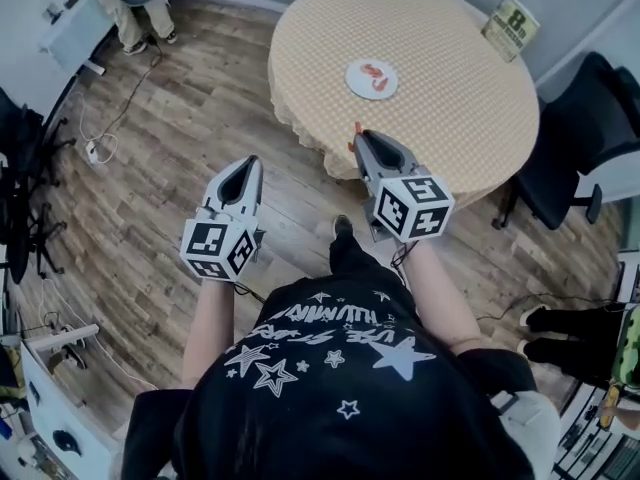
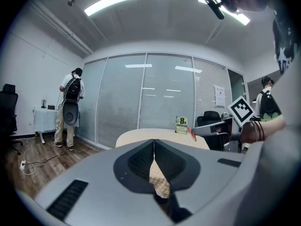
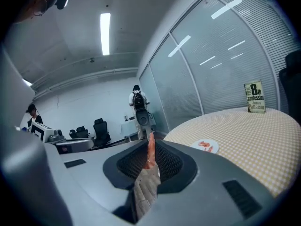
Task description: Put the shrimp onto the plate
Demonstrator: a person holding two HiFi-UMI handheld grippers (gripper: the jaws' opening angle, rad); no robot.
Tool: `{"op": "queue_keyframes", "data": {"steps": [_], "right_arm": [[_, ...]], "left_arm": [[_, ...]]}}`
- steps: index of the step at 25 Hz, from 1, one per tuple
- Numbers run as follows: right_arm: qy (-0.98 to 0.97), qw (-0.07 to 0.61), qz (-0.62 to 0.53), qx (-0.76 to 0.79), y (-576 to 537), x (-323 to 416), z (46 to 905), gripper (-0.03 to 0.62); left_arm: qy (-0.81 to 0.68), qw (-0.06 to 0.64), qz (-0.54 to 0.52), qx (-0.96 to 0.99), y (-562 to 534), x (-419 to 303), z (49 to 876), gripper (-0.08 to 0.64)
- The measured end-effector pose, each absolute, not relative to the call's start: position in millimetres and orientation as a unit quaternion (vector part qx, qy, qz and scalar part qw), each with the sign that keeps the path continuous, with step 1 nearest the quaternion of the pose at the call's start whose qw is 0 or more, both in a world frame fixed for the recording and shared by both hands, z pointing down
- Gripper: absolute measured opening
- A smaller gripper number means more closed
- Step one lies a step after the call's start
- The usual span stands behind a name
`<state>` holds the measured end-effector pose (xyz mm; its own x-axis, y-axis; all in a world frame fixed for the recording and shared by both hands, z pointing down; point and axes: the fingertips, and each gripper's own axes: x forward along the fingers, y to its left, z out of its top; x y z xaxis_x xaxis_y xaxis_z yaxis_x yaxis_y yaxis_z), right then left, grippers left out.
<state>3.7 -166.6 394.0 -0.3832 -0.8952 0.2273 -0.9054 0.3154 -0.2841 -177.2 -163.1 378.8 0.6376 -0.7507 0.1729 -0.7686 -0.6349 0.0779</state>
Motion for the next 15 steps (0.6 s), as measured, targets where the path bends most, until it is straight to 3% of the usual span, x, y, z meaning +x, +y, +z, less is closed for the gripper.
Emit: {"op": "queue_keyframes", "data": {"steps": [15], "right_arm": [[-0.812,0.009,0.197,0.55,-285.0,86.2,402.3,0.061]], "left_arm": [[-0.407,0.062,0.062,0.909,-282.3,-77.6,373.0,0.009]]}}
